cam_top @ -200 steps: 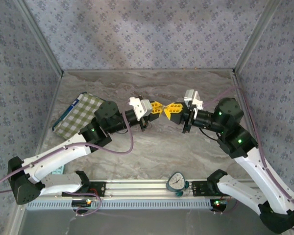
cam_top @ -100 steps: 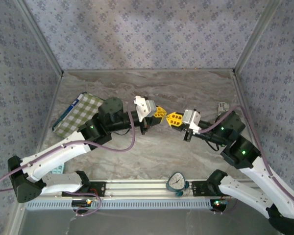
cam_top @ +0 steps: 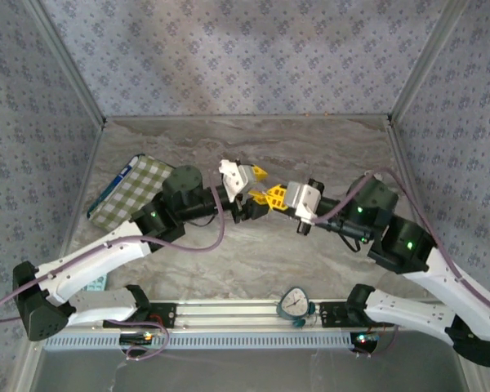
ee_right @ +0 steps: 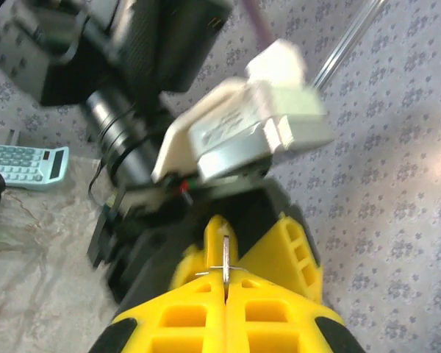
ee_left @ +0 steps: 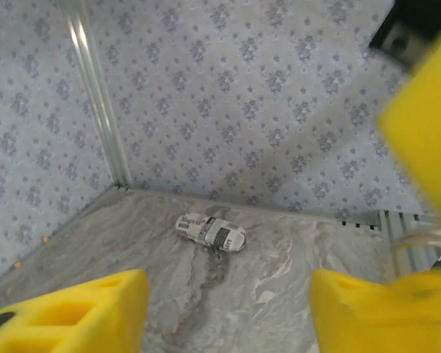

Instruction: Remove the keys from the keyring

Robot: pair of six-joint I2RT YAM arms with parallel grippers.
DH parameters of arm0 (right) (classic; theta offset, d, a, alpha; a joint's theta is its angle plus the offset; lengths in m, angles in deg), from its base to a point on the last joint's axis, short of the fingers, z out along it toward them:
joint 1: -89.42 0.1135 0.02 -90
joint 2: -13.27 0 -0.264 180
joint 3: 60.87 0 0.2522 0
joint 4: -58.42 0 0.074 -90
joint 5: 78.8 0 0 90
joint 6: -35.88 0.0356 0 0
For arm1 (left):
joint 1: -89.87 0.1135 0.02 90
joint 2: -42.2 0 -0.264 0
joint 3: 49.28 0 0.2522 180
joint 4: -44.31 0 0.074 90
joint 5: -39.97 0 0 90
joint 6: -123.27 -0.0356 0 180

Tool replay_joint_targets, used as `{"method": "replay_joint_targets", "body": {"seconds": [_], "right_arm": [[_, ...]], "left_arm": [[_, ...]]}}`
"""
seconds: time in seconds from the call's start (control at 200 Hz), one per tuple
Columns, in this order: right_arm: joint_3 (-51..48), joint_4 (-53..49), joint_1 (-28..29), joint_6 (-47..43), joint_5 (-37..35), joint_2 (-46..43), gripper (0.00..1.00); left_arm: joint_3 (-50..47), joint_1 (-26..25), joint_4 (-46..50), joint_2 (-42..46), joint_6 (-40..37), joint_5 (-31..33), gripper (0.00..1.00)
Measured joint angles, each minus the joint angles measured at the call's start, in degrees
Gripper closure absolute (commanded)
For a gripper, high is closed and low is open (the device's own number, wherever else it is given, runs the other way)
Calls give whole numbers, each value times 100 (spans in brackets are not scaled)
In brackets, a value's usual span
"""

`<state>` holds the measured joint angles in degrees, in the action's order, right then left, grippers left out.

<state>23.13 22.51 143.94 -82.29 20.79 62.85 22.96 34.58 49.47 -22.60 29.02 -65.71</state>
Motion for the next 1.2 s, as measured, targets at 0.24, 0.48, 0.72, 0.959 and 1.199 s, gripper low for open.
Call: {"method": "replay_joint_targets", "body": {"seconds": [0.24,0.48,0.72,0.959,1.199], "right_arm": [[1034,-1005,-168,953,26,817,100],[1580,-1827,-498,1912,372,1370,100],[1585,-1967,-608,2549,769,1421,100],[1585,-1915,-645,2844,1027,1423,100],[1585,-1668,-667,3016,1191,1421,100]], "left_arm": [[-914,-39,-638,402,11,520,27],[-1930,-72,-1565,1126,94,1084,24],[-2455,-72,-2551,1172,-72,1093,24],[-2446,-72,-3136,935,-361,885,25],[-2253,-70,-3392,551,-494,708,31]]}}
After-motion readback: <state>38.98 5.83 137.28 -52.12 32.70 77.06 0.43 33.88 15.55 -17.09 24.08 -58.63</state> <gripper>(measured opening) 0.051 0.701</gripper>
